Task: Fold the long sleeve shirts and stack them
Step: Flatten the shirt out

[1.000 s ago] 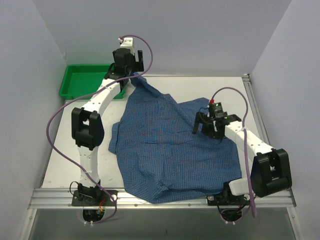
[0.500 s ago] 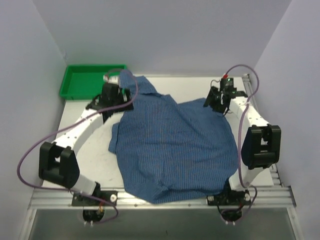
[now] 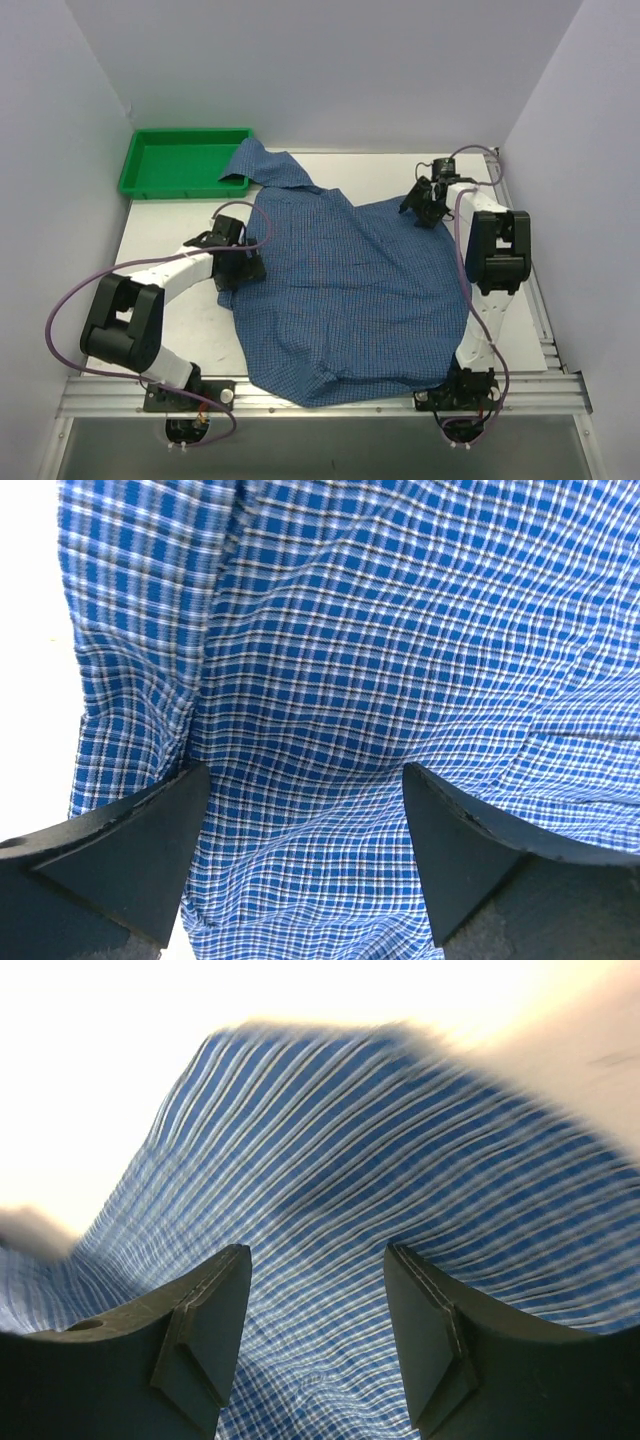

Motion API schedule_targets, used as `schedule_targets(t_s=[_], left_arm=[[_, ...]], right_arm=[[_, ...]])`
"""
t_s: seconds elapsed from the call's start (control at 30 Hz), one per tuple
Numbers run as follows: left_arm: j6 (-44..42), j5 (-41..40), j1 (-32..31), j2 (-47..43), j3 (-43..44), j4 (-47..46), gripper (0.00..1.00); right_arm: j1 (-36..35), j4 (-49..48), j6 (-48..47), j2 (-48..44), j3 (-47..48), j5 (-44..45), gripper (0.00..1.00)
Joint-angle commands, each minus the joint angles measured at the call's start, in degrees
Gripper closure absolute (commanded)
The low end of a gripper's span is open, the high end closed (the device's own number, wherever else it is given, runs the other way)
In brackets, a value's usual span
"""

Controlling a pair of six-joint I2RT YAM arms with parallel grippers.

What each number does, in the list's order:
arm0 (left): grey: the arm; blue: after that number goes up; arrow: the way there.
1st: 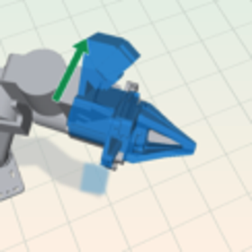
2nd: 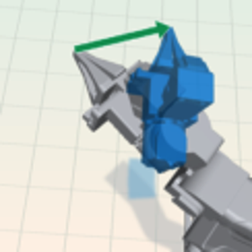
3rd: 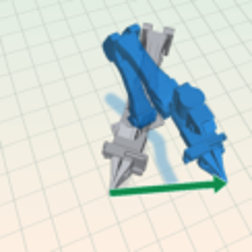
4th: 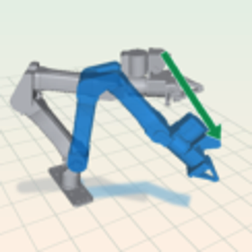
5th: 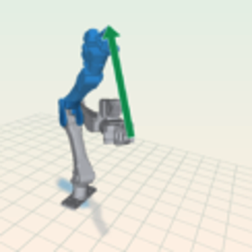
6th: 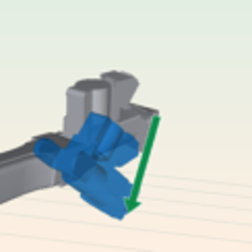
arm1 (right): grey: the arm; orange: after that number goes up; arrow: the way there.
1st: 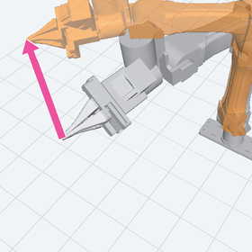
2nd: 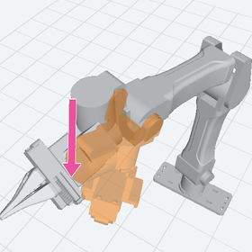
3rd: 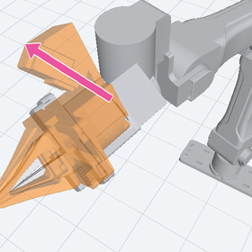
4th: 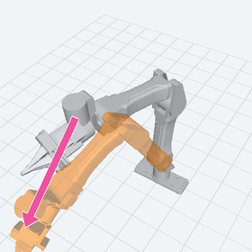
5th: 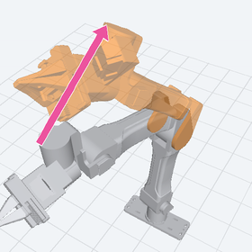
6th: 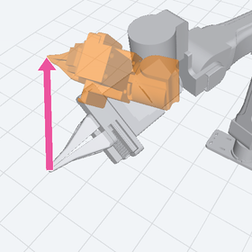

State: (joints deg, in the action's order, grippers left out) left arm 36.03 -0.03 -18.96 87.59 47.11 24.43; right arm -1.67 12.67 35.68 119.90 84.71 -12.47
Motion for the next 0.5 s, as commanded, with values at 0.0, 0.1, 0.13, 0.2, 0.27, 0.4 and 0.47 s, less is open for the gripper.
schedule_targets(t_s=[0.0,0.1,0.13,0.2,0.27,0.4,0.47], left_arm=[[3.6,3.5,0.5,1.0,-4.3,1.2,0.12],[4.4,3.2,1.5,-0.5,-5.9,0.8,0.12],[4.5,3.1,2.1,-1.0,-6.2,0.8,0.12],[4.6,2.9,2.7,-2.2,-6.3,1.0,0.12],[4.3,2.8,3.1,-2.9,-6.2,1.4,0.12],[4.0,2.8,3.4,-4.6,-6.6,2.3,0.12],[4.0,2.8,3.4,-5.4,-5.9,2.5,0.12]], right_arm=[[4.3,0.4,5.5,1.7,1.6,0.6,0.44],[7.2,1.3,6.4,2.5,2.0,2.4,0.43],[8.6,1.7,6.3,2.7,2.1,2.8,0.43],[9.8,2.7,6.2,3.2,2.8,3.2,0.41],[11.5,3.4,5.5,3.3,3.0,3.8,0.41],[13.1,4.3,2.9,1.4,3.0,4.2,0.39],[12.6,4.2,-0.1,-1.3,3.0,3.7,0.38]])
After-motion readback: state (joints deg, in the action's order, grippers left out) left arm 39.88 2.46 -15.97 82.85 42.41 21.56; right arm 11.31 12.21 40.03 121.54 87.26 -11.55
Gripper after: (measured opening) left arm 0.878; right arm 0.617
